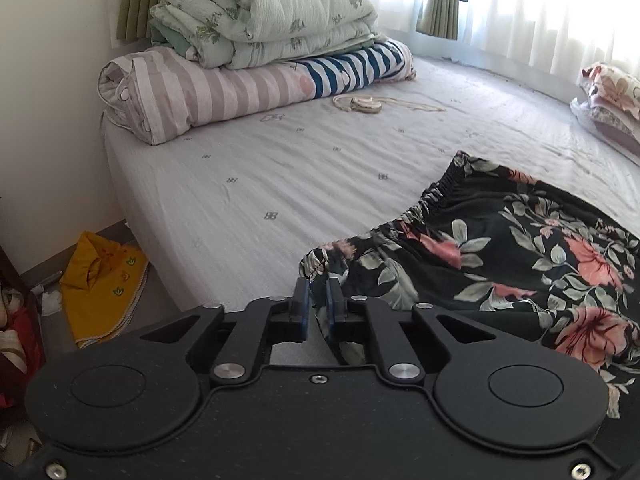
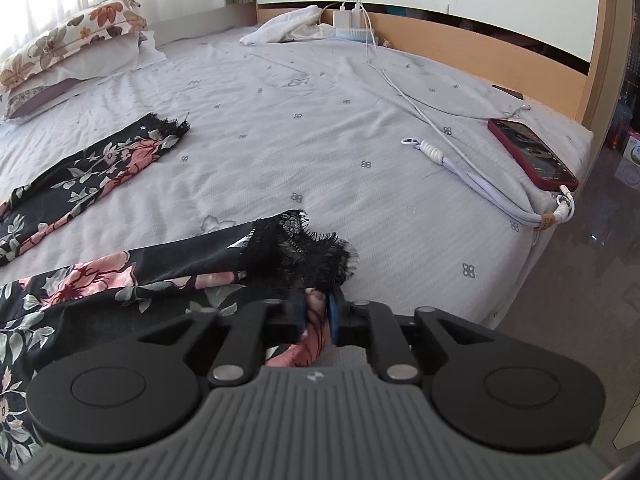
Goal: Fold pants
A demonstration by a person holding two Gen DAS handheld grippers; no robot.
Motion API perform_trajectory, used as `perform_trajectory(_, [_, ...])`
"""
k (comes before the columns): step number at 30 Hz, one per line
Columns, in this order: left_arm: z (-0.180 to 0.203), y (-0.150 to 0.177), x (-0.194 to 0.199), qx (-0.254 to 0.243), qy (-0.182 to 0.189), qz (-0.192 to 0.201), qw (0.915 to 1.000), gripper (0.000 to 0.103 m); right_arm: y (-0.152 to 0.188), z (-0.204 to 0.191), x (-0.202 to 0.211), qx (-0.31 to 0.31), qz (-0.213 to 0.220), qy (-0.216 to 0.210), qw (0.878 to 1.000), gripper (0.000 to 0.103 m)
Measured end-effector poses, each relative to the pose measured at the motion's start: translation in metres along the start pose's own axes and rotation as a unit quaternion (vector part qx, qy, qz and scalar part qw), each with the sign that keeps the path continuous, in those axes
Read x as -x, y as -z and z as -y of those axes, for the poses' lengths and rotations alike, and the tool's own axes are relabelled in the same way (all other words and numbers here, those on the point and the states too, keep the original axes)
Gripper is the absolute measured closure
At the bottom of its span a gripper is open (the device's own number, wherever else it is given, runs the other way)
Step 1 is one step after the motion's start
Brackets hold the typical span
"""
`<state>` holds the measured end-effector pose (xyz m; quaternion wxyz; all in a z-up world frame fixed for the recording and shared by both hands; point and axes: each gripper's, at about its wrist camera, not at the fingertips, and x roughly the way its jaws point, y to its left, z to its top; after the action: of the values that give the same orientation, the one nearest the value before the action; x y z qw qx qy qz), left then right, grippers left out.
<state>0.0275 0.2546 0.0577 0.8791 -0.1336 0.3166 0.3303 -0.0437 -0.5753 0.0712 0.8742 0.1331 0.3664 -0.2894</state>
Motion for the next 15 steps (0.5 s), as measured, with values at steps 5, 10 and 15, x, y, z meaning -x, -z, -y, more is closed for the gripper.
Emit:
perform_trajectory(5, [0.004,-0.006,0.012,-0.010,0.004,0.019,0.9998,0.052,-0.006,-0.011,0.020,0.026,0.015,-0.013,0.999,0.026])
perform_trajectory(10, [0.011,-0.019,0.026,-0.002,0.043,0.028,0.9987,0.031,-0.019,-0.023,0.041,0.030,0.029,-0.055,0.998,0.015])
perform_trajectory(15, [0.033,-0.037,0.035,-0.017,0.074,0.043,0.9962,0.021,-0.039,-0.048,0.057,0.038,0.042,-0.097,0.994,0.007])
